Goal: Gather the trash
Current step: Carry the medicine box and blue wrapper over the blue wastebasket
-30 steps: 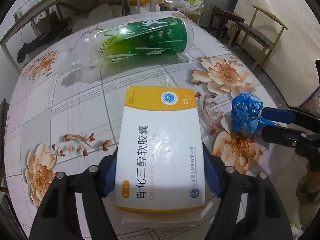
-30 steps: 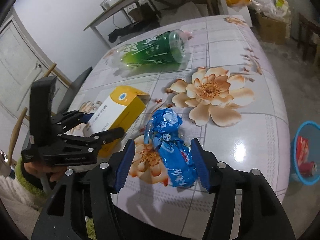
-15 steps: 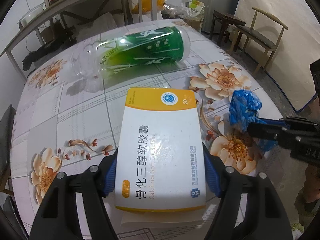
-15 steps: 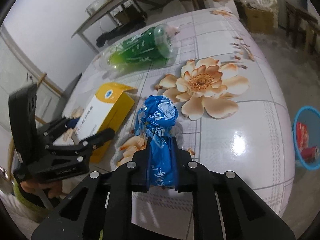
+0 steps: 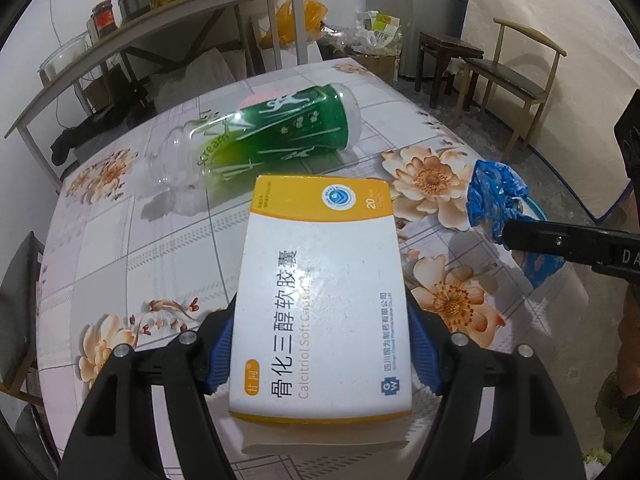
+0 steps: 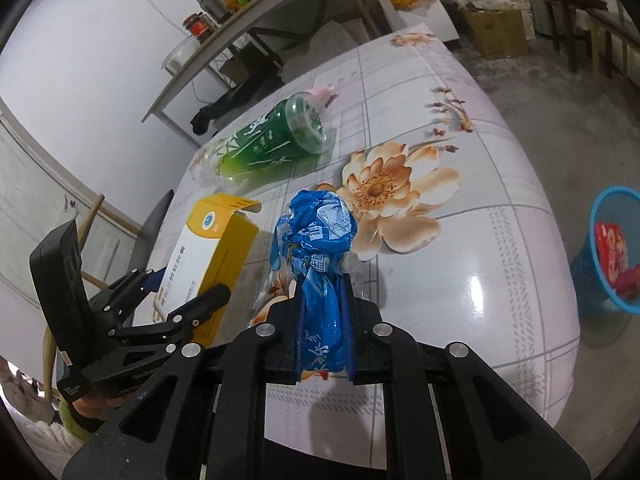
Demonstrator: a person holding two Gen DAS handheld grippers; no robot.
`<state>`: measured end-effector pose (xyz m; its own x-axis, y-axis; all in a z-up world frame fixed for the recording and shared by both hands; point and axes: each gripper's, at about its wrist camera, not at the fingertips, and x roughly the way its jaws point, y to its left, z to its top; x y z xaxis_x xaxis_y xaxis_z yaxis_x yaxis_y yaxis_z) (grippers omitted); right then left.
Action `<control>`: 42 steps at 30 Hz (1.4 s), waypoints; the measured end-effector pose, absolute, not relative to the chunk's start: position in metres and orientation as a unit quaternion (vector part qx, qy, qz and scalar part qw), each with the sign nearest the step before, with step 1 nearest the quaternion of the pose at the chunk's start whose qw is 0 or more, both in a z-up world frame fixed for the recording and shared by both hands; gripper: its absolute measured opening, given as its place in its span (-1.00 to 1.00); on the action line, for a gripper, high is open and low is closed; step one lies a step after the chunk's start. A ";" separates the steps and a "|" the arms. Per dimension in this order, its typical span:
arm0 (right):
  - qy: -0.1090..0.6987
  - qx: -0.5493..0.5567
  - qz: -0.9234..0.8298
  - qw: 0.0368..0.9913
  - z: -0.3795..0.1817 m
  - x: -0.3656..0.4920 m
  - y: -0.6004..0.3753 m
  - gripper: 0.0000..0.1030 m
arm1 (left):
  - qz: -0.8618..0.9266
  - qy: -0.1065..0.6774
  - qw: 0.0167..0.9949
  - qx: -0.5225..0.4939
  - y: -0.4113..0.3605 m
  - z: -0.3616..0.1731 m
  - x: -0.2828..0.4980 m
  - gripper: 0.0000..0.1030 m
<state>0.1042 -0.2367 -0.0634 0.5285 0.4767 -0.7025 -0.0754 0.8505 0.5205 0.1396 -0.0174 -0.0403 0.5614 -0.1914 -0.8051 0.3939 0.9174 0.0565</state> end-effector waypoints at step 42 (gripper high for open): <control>0.368 0.428 -0.124 0.816 -0.112 0.023 -0.525 -0.74 | -0.438 0.557 0.703 0.070 -0.365 -0.033 0.213 0.35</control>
<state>0.0230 -0.5251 -0.1121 0.6984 0.1126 -0.7068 0.5176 0.6025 0.6075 0.2131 -0.3648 -0.0332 -0.0025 -0.5366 -0.8438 0.6933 0.6072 -0.3882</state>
